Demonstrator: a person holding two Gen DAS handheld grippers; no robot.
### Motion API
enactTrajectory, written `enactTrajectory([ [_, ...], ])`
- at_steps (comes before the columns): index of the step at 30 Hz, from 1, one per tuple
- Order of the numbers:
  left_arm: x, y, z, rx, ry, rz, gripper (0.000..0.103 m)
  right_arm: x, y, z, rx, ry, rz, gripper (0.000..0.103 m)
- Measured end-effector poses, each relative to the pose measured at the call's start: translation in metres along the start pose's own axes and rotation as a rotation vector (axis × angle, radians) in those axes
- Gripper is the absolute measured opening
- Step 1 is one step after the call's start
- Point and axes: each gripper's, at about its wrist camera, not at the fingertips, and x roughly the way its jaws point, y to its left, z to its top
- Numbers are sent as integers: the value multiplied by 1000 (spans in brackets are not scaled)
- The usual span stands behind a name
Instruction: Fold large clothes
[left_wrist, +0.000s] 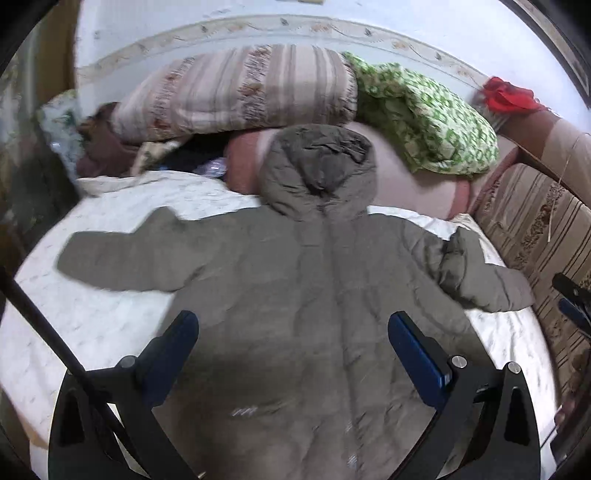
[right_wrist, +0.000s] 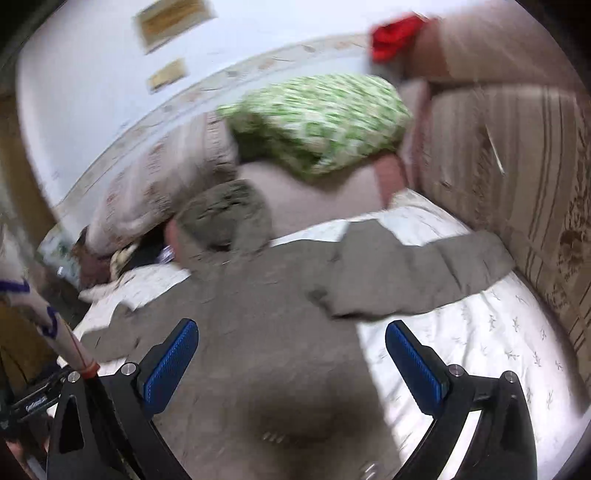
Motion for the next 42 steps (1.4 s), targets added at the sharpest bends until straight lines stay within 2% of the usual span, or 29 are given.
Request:
enactTrajectory([
  [2, 20, -19, 3, 27, 10, 21, 102, 21, -31, 14, 81, 22, -24, 103],
  [5, 51, -58, 1, 46, 65, -61, 102, 52, -72, 24, 197, 88, 10, 103],
  [7, 69, -93, -1, 62, 92, -114, 102, 77, -104, 28, 267, 142, -71, 102],
  [10, 87, -140, -3, 99, 117, -194, 102, 101, -150, 34, 370, 191, -112, 97],
  [12, 98, -166, -7, 109, 134, -227, 102, 111, -187, 41, 409, 188, -159, 96],
  [14, 118, -193, -7, 98, 190, -271, 102, 119, -219, 42, 461, 197, -257, 96],
  [15, 126, -205, -6, 93, 212, -293, 102, 123, -241, 39, 543, 192, -255, 96],
  [17, 139, -232, -4, 107, 228, -305, 102, 135, -265, 33, 649, 187, -192, 95],
  [19, 151, -254, -3, 134, 246, -296, 102, 147, -277, 31, 666, 202, -188, 90],
  [23, 168, -281, -7, 160, 289, -323, 102, 154, -289, 35, 677, 98, -152, 87],
  [24, 170, -283, -8, 161, 295, -326, 102, 154, -289, 38, 653, 84, -163, 63],
  [26, 172, -282, -11, 158, 291, -335, 102, 158, -285, 42, 616, 100, -249, 21],
  [28, 171, -278, -11, 148, 290, -339, 102, 147, -269, 50, 581, 54, -238, 16],
  [30, 167, -273, -6, 131, 285, -370, 102, 125, -235, 67, 465, -7, -229, 13],
  [33, 153, -253, 13, 93, 250, -402, 102, 88, -172, 82, 267, -101, -166, 12],
  [35, 144, -240, 27, 79, 230, -411, 102, 68, -139, 81, 205, -163, -45, 12],
  [37, 134, -215, 43, 59, 209, -417, 102, 52, -96, 77, 78, -206, 73, 12],
  [40, 121, -173, 63, 15, 184, -417, 102, 45, -36, 62, -106, -183, 200, 12],
  [42, 113, -135, 74, -33, 173, -407, 102, 45, 0, 44, -175, -134, 293, 12],
])
